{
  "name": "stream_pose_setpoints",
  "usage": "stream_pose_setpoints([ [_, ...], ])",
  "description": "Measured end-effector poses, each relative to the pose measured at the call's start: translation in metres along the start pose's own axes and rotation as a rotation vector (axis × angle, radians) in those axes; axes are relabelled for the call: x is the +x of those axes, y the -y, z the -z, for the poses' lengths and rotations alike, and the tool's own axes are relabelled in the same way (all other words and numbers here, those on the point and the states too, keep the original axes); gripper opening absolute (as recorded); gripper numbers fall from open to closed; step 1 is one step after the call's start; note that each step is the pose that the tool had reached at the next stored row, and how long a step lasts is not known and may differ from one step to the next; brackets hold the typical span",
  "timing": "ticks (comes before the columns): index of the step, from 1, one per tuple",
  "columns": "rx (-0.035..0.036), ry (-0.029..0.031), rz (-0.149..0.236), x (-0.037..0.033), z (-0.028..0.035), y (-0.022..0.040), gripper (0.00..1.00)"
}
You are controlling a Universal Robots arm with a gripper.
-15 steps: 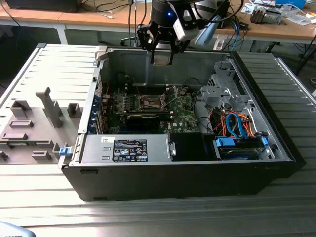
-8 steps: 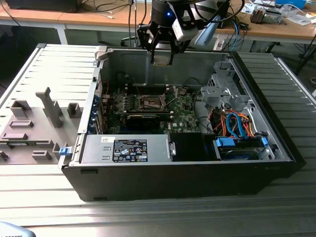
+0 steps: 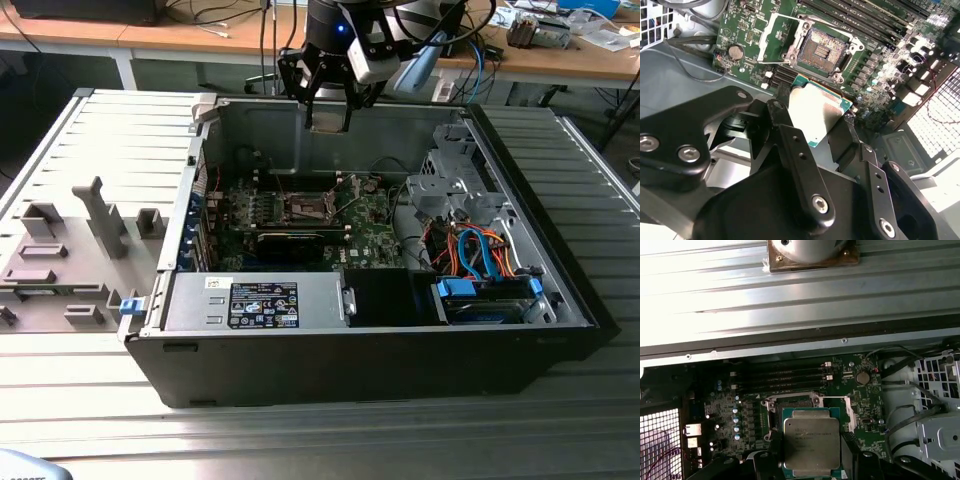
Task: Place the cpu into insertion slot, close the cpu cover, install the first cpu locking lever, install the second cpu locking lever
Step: 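Place the cpu into insertion slot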
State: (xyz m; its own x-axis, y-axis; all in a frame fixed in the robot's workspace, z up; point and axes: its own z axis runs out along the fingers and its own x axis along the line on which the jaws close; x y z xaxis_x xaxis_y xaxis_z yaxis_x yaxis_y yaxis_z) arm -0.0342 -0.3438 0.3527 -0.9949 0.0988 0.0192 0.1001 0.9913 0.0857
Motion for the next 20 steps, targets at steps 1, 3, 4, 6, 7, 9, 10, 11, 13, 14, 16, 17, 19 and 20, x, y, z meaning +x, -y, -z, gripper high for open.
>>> stream_pose_setpoints([
  [1,0.0,0.0001,-0.001,0.0,0.0,0.0,0.55],
  [3,0.0,0.0003,-0.004,0.0,0.0,0.0,0.55],
  [4,0.0,0.0004,-0.005,0.0,0.0,0.0,0.55],
  [6,-0.0001,0.0009,-0.01,0.0,0.0,0.0,0.55],
  [7,-0.0001,0.001,-0.012,0.0,0.0,0.0,0.55],
  [9,-0.0002,0.0012,-0.014,0.0,0.0001,0.0,0.55],
  [10,-0.0002,0.0014,-0.016,0.0,0.0001,0.0,0.55],
  [11,-0.0002,0.0015,-0.017,0.0,0.0,0.0,0.55],
  [13,-0.0002,0.0016,-0.018,0.0,0.0,0.0,0.55],
  [14,-0.0002,0.0016,-0.019,0.0,0.0001,0.0,0.55],
  [16,-0.0003,0.0018,-0.021,0.0,0.0,0.0,0.55],
  [17,-0.0003,0.0018,-0.021,0.0,0.0,0.0,0.55],
  [19,-0.0004,0.0019,-0.022,0.0,0.0,0.0,0.55],
  [20,-0.0004,0.002,-0.023,0.0,0.0,0.0,0.55],
])
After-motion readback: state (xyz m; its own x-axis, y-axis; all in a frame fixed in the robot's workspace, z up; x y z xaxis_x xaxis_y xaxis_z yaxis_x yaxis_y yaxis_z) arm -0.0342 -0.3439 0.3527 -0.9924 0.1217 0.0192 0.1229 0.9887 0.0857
